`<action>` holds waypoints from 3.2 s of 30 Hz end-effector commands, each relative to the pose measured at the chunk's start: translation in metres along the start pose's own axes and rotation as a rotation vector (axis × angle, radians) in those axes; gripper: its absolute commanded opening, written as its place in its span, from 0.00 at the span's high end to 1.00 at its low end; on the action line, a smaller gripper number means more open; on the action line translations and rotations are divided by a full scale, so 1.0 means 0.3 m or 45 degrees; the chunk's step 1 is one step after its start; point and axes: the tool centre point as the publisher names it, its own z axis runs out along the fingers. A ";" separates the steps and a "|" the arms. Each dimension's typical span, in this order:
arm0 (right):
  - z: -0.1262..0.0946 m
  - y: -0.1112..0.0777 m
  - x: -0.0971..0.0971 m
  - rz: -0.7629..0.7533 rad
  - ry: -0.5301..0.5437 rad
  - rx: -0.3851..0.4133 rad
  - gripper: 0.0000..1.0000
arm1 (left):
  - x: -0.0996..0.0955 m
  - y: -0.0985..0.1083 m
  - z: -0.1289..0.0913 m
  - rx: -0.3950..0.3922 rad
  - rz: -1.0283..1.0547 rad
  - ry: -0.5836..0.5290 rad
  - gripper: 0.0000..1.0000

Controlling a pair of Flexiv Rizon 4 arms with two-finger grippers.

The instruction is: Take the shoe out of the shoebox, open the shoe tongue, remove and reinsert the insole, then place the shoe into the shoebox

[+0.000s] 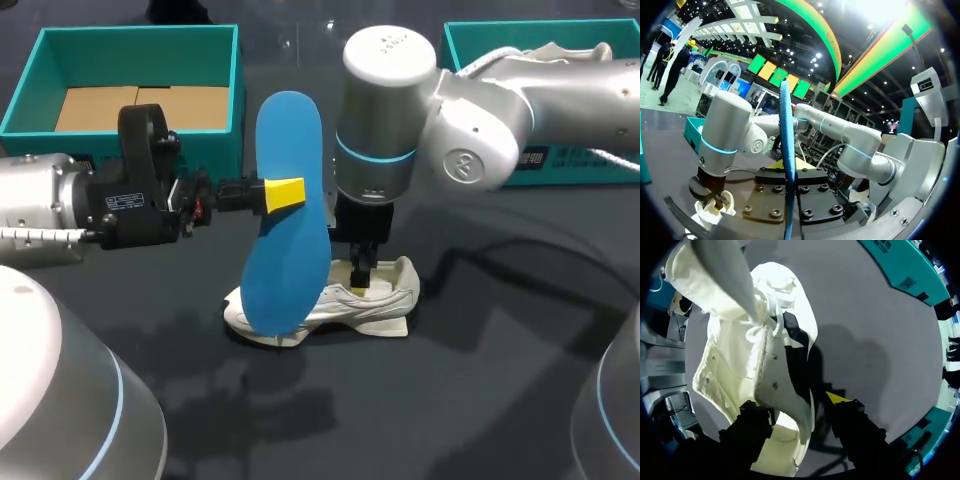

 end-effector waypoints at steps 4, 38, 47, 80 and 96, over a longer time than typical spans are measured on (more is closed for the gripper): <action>0.037 0.013 -0.011 -0.014 0.043 0.005 1.00 | 0.002 -0.002 0.009 0.002 0.000 -0.002 1.00; -0.153 -0.038 0.104 0.307 0.028 -0.119 1.00 | 0.002 -0.002 0.009 0.002 0.000 -0.002 1.00; -0.157 -0.026 0.133 0.584 0.023 -0.205 1.00 | 0.002 -0.002 0.009 0.002 0.000 -0.002 1.00; -0.149 0.003 0.174 1.517 -0.027 -0.121 1.00 | 0.002 -0.002 0.009 0.002 0.000 -0.002 1.00; -0.039 -0.009 0.153 1.656 0.006 -0.144 1.00 | 0.002 -0.002 0.009 0.002 0.000 -0.002 1.00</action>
